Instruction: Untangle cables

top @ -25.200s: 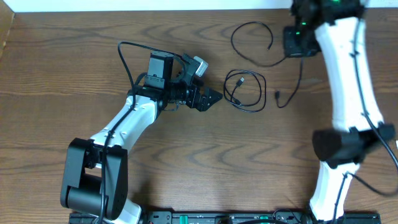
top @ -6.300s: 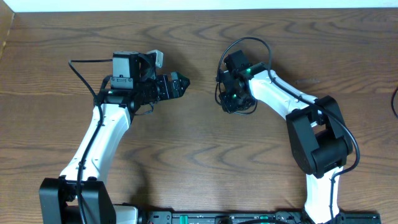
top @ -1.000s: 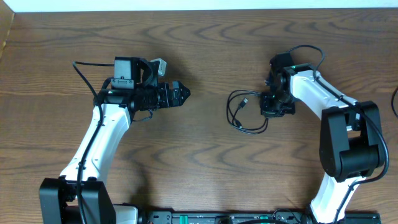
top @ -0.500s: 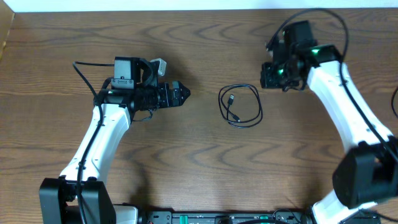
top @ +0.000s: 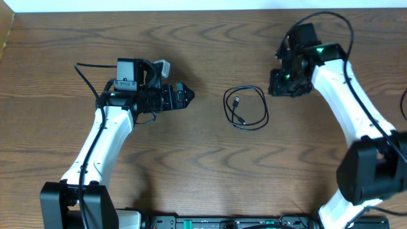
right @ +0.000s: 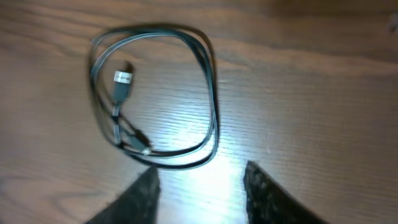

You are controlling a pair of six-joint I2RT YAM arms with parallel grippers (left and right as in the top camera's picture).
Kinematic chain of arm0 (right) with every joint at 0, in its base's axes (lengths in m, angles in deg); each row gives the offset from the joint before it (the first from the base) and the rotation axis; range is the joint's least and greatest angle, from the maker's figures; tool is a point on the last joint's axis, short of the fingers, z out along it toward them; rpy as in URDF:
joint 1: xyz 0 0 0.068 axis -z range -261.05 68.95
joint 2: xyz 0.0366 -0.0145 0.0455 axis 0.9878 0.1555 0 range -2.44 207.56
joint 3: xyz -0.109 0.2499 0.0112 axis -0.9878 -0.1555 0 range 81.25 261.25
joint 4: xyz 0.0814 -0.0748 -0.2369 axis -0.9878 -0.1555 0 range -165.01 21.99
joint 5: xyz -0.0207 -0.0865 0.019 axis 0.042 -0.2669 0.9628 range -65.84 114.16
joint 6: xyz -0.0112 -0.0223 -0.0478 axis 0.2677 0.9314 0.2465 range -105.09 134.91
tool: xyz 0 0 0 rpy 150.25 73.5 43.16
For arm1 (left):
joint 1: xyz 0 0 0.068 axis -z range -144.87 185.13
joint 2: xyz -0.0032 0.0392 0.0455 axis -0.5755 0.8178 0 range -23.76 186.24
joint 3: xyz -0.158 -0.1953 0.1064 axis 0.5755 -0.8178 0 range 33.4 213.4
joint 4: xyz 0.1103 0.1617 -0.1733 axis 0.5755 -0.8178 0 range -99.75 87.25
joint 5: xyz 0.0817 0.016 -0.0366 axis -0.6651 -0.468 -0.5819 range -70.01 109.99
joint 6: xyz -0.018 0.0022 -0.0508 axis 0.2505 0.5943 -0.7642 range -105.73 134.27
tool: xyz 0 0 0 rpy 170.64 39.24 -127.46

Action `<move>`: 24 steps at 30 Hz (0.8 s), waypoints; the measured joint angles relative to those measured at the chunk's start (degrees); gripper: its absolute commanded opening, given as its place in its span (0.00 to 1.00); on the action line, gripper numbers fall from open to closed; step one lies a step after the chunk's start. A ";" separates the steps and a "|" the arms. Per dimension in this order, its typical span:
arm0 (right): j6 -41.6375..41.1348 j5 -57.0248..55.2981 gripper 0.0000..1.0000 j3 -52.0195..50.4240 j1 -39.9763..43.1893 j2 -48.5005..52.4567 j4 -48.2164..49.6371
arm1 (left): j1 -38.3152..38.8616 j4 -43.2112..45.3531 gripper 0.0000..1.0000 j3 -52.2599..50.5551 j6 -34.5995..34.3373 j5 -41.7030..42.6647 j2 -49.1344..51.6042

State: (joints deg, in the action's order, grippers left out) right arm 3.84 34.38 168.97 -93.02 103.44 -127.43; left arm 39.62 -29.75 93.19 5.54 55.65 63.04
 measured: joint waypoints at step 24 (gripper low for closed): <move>2.34 2.71 0.47 -1.20 0.59 13.03 16.04 | 0.00 0.00 0.98 0.00 0.22 -0.13 0.00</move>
State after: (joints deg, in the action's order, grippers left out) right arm 6.18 37.09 167.77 -92.43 116.47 -111.39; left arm 39.62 -29.75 93.19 5.76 55.52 63.04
